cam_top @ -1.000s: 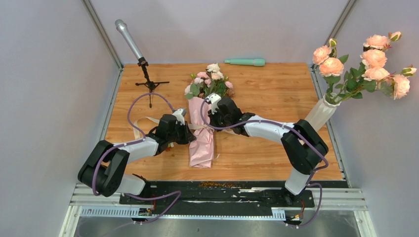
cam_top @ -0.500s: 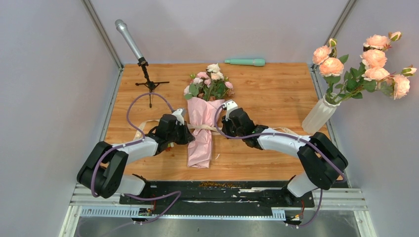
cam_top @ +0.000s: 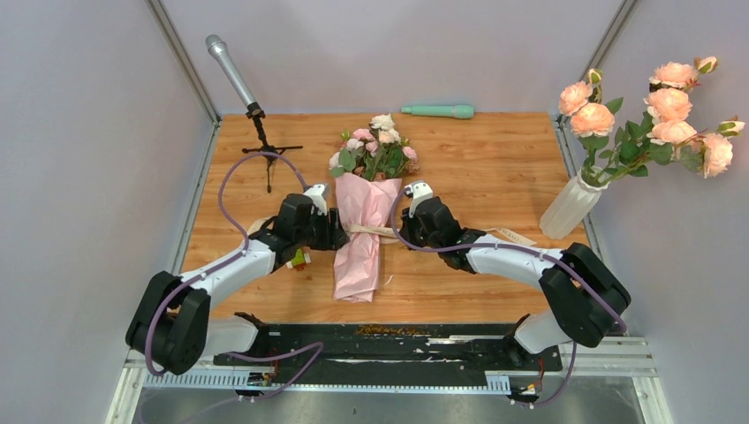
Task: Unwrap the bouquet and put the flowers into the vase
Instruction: Untie the ribbon from the wrapping paper.
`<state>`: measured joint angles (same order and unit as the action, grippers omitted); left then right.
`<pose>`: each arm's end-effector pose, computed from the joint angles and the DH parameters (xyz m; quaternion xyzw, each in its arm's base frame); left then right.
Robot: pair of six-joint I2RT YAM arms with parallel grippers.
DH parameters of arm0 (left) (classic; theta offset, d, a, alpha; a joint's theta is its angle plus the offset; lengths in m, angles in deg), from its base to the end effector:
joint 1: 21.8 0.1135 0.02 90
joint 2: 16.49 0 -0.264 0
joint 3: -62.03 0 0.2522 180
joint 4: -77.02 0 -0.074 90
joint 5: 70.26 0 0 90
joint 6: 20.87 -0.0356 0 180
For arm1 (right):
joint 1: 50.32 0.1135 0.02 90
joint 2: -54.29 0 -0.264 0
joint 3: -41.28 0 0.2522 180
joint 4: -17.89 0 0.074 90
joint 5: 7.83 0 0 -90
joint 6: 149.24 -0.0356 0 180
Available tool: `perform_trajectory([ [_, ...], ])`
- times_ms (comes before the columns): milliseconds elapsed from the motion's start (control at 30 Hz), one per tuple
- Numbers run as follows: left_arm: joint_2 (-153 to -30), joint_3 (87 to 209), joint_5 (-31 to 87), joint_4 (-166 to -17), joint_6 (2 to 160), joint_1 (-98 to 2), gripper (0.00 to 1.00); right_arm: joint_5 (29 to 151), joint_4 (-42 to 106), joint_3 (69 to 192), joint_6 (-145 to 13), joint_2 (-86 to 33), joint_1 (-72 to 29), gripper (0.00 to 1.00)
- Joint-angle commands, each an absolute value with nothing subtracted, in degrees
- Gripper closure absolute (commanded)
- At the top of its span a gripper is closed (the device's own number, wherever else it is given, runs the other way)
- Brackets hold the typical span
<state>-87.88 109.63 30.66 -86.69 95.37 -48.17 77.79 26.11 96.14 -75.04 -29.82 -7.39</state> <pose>0.2209 -0.1170 0.1918 0.0412 0.9024 -0.2635 0.3383 0.2214 0.2022 0.1863 -0.1937 0.8751 0.1870 0.4022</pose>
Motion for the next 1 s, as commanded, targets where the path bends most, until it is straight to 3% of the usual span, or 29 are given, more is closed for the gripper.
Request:
perform_trajectory([
  [0,-83.1,115.0,27.1,-79.2,90.3,-47.9,0.31,79.0,22.7,96.4,-76.7,-28.7,-7.4,1.00],
  [167,-83.3,121.5,29.5,-72.0,85.8,-48.0,0.27,79.3,22.1,95.9,-77.1,-28.6,-7.4,1.00],
  [433,-93.6,137.4,32.6,-59.3,78.0,-50.8,0.27,80.1,21.9,95.7,-77.5,-28.4,-7.4,1.00],
  [700,-99.8,136.4,33.3,-65.2,75.3,-53.6,0.32,79.7,21.5,95.7,-77.7,-28.8,-7.4,1.00],
  [967,-106.3,139.1,30.7,-64.1,74.9,-56.5,0.27,80.3,20.3,95.3,-78.2,-28.8,-7.4,1.00],
])
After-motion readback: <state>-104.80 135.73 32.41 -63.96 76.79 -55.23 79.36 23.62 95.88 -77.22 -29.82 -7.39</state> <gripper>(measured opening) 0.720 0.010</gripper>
